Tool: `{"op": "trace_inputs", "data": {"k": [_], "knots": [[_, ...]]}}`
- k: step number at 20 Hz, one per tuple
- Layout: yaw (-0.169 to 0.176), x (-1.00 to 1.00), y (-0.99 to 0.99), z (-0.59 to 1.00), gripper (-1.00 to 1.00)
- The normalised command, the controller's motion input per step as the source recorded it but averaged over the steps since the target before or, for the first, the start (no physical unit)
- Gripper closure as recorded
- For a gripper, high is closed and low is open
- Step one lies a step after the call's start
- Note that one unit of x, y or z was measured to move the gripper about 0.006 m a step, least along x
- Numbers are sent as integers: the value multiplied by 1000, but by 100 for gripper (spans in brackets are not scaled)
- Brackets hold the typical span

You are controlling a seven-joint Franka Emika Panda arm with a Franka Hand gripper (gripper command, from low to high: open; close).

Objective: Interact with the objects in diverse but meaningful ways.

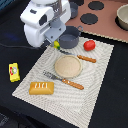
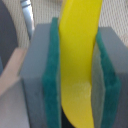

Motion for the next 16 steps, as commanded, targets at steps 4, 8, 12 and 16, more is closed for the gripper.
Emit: {"op": "trace_inputs", "data": {"k": [4, 8, 12, 16], "knots": [[-14, 934, -111, 101, 100], [0, 837, -130, -8, 100], [0, 699, -142, -83, 100], [0, 516, -91, -187, 100]]}}
